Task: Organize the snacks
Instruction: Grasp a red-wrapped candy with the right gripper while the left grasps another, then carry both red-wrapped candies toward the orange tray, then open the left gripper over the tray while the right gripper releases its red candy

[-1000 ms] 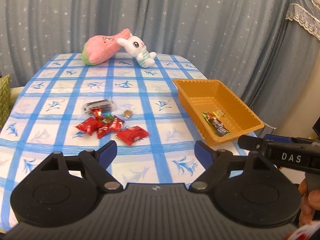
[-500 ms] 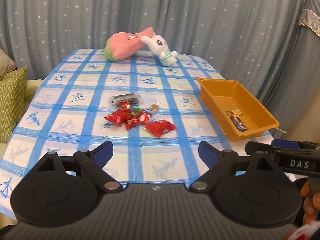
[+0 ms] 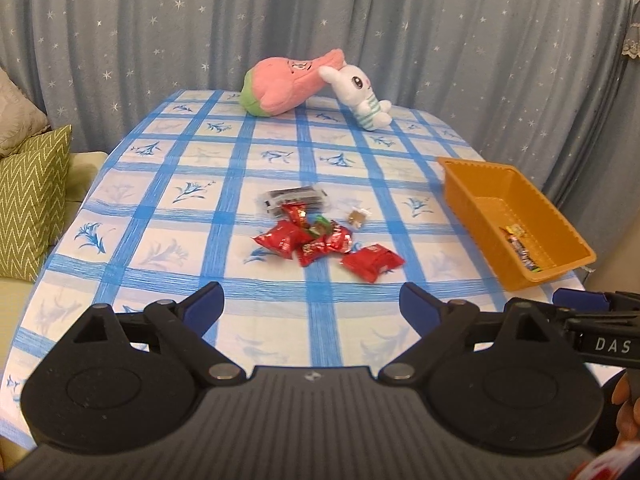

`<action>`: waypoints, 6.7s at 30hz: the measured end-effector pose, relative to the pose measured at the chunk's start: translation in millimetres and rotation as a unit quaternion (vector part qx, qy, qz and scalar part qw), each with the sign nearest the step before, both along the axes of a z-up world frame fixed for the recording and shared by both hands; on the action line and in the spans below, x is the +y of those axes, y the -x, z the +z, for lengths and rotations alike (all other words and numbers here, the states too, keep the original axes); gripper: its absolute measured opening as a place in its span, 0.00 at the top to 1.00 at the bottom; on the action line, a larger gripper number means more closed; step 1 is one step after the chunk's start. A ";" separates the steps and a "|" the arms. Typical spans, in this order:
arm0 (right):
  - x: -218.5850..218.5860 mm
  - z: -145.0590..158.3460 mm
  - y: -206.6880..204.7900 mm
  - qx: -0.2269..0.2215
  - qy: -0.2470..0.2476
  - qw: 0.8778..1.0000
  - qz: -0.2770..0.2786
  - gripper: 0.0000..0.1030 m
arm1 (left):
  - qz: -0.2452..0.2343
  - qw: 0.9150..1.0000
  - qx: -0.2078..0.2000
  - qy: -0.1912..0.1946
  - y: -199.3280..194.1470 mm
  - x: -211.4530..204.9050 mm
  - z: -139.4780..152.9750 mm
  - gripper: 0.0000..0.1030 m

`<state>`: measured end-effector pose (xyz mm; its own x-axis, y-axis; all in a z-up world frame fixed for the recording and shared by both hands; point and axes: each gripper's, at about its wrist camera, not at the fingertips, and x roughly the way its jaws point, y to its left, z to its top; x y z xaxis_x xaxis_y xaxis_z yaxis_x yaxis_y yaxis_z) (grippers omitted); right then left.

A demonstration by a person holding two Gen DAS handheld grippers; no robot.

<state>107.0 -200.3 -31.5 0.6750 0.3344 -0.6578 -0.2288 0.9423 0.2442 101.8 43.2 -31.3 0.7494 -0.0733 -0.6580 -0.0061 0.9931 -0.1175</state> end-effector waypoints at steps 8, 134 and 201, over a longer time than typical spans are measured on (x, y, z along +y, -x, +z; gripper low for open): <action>25.4 -20.8 -32.8 0.015 -0.008 1.000 0.004 0.20 | 0.000 1.000 0.006 -0.010 -36.6 23.2 -16.9 0.09; -98.8 11.4 19.1 -0.025 0.011 0.994 -0.109 0.73 | -0.095 0.995 0.019 0.012 -9.3 -154.2 10.8 0.77; -183.6 -12.0 -114.2 -0.014 0.010 0.990 -0.143 0.73 | -0.107 0.994 0.011 0.029 -127.6 -207.0 -26.2 0.69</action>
